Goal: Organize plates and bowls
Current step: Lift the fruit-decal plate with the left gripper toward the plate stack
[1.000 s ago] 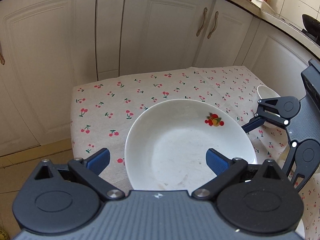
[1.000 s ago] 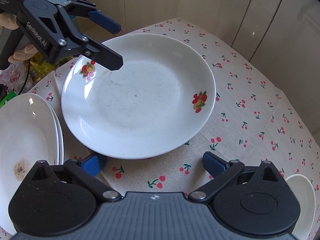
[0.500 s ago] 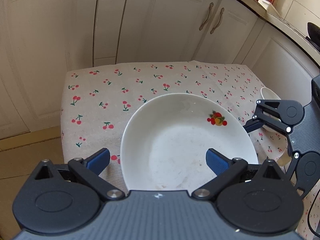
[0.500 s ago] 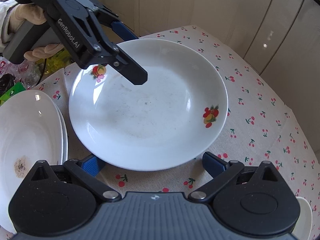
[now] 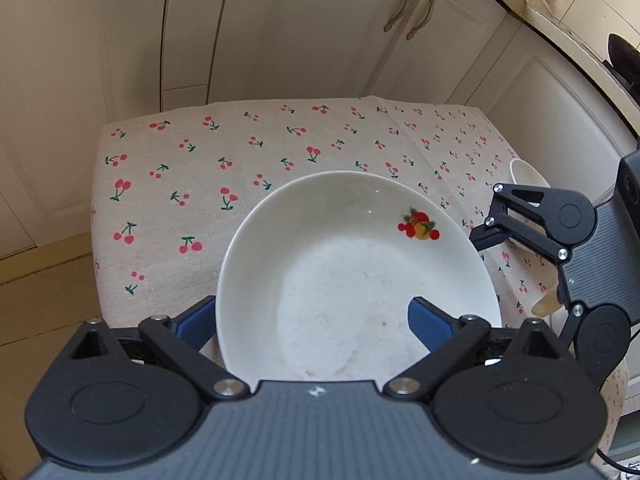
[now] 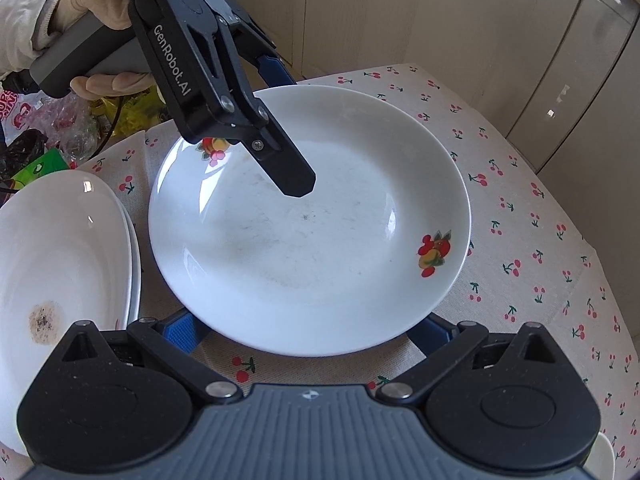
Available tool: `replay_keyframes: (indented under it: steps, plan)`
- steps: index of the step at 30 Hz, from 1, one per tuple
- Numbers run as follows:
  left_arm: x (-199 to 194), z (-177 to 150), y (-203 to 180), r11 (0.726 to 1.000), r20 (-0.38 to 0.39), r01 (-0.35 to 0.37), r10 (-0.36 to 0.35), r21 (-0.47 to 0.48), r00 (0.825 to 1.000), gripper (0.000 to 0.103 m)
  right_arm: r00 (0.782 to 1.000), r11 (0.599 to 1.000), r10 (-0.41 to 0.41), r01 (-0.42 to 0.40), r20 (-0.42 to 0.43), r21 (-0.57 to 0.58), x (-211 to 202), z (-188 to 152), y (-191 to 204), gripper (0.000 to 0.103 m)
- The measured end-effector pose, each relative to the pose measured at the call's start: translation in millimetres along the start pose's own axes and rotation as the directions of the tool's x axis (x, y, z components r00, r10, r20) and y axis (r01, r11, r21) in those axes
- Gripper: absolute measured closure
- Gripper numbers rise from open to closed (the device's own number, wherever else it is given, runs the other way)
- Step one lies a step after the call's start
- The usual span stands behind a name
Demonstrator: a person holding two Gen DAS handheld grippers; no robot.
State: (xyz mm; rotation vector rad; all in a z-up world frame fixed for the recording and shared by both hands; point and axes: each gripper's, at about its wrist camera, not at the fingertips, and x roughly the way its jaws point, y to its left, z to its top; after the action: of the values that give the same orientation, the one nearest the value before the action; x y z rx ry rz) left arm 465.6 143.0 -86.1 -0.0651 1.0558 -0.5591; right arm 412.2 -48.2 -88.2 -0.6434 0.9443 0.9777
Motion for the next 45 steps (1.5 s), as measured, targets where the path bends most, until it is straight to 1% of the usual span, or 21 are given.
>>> replay_keyframes:
  steps: [3,6,8,10,11,14,17,20,22,25,28,32,34,37,45]
  plan:
    - [1.6,6.3,0.9,0.999,-0.039,0.032,-0.032,-0.018,0.999,0.008,1.0,1.0,0.001,-0.001,0.002,0.0,1.0,0.0,-0.3,0.0]
    - [3.5,11.6,0.6,0.999,-0.084,0.033,-0.035,-0.02,0.996,0.008,1.0,1.0,-0.002,0.002,0.006,-0.001,0.5,-0.8,0.3,0.0]
    - [4.1,15.0,4.6,0.997,-0.109,0.059,-0.063,-0.043,0.992,0.008,1.0,1.0,-0.001,0.001,0.005,-0.001,0.5,-0.6,0.4,0.0]
    - [4.3,17.7,9.7,0.993,-0.122,0.08,-0.09,-0.085,0.988,0.008,1.0,1.0,0.0,0.0,0.006,0.0,0.3,-0.5,0.1,0.0]
    - [4.7,19.0,10.2,0.992,-0.131,0.083,-0.096,-0.097,0.987,0.008,1.0,1.0,0.0,0.0,0.008,0.001,0.0,-0.5,0.2,0.0]
    - [7.0,20.4,6.7,0.995,-0.15,0.068,-0.079,-0.077,0.986,0.008,1.0,1.0,-0.003,0.003,0.012,0.002,-0.8,-0.6,0.9,0.0]
    - [7.7,19.8,4.2,0.996,-0.154,0.058,-0.067,-0.063,0.986,0.007,1.0,1.0,-0.009,0.009,0.018,0.003,-1.7,-1.1,2.0,0.0]
    - [6.9,18.8,5.3,0.996,-0.153,0.063,-0.071,-0.057,0.986,0.007,0.999,1.0,-0.018,0.018,0.037,0.002,-4.8,-2.4,1.8,0.0]
    - [7.6,19.2,5.4,0.996,-0.15,0.066,-0.074,-0.057,0.986,0.007,0.998,1.0,-0.007,0.005,0.063,0.021,-8.7,-3.2,-0.9,0.0]
    - [8.1,19.4,5.0,0.996,-0.149,0.065,-0.072,-0.054,0.986,0.007,0.995,0.997,0.033,-0.039,0.092,0.061,-12.0,-3.7,-6.7,0.0]
    - [7.8,18.0,4.0,0.997,-0.145,0.064,-0.07,-0.041,0.987,0.007,0.995,0.998,0.016,-0.021,0.099,0.058,-11.7,-2.7,-5.1,0.0]
    - [6.8,17.4,4.6,0.997,-0.139,0.067,-0.072,-0.043,0.988,0.007,0.992,0.997,0.018,-0.027,0.122,0.073,-14.0,-2.0,-8.0,0.0]
    - [6.3,17.3,5.0,0.996,-0.138,0.072,-0.077,-0.043,0.987,0.007,0.992,0.997,0.017,-0.026,0.123,0.072,-14.5,-2.7,-7.7,0.0]
    - [5.7,16.0,5.0,0.997,-0.132,0.072,-0.077,-0.039,0.988,0.007,0.993,0.999,-0.004,-0.002,0.12,0.052,-14.8,-4.3,-3.2,0.0]
    - [5.2,15.2,2.4,0.998,-0.124,0.06,-0.063,-0.03,0.99,0.007,0.991,0.999,-0.014,0.009,0.134,0.043,-22.2,-2.7,-0.4,0.0]
